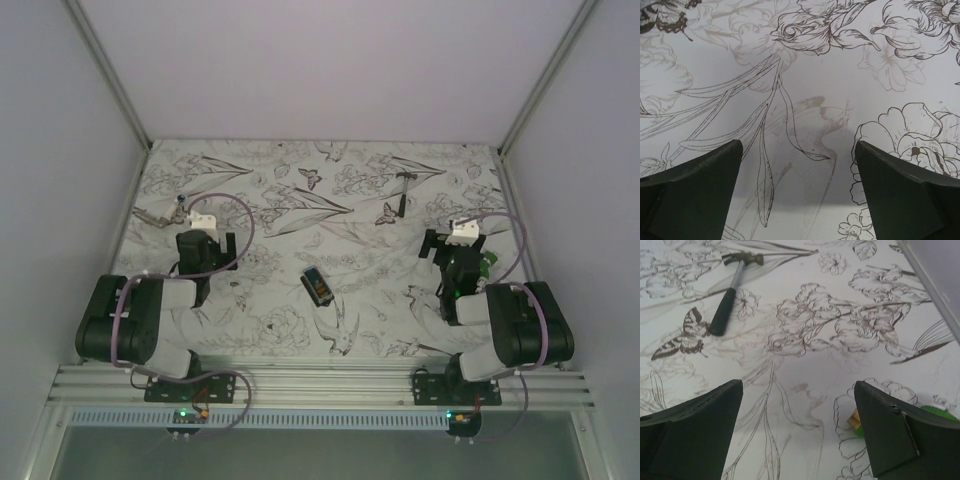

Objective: Snap on the fuse box
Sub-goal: Reset both arms

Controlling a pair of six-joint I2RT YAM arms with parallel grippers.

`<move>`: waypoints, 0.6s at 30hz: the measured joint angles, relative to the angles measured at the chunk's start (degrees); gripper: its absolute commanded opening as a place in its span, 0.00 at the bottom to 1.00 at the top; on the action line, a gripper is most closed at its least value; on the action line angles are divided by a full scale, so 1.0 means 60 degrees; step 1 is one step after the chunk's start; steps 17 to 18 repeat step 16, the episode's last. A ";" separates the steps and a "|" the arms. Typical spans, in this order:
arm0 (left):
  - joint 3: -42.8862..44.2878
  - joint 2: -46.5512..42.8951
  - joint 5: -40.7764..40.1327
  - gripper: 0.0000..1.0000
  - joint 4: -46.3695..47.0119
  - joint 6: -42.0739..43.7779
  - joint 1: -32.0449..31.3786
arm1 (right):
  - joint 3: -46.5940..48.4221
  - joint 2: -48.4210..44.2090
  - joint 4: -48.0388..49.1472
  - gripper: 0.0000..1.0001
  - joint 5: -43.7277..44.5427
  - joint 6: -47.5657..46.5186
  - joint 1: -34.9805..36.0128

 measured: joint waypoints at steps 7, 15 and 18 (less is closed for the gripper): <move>-0.0073 0.0102 0.0113 1.00 0.0423 0.0131 0.0004 | 0.0321 0.0007 -0.0022 0.99 -0.0645 0.0036 -0.0357; -0.0073 0.0102 0.0113 1.00 0.0550 0.0131 0.0004 | 0.0321 0.0007 -0.0026 0.99 -0.0809 0.0036 -0.0357; -0.0073 0.0102 0.0113 1.00 0.0546 0.0131 0.0004 | 0.0321 0.0007 -0.0026 0.99 -0.0820 0.0033 -0.0357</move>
